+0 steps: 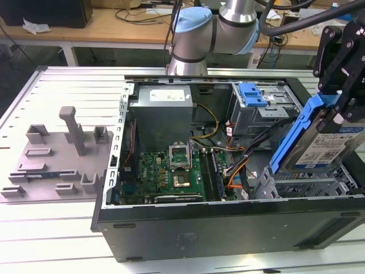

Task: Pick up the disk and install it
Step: 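Insert the disk into the insertion slot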

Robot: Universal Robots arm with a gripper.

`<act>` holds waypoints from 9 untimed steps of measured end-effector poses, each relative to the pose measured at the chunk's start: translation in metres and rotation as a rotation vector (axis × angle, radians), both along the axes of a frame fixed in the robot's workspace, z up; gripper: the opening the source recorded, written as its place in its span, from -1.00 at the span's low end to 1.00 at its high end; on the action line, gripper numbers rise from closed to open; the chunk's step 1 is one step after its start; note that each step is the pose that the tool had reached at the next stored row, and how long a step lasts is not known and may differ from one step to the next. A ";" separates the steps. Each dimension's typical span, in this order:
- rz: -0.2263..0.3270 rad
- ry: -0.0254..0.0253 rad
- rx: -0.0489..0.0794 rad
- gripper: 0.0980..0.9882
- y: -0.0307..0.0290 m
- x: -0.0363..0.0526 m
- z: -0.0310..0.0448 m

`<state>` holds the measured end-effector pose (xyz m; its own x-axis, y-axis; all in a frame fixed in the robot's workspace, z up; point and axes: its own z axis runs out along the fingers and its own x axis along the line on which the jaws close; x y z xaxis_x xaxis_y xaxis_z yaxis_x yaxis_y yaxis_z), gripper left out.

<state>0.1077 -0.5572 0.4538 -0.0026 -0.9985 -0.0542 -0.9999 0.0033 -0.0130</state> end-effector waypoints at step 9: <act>0.000 0.0014 0.000 -0.40 0.0001 0.0008 -0.0125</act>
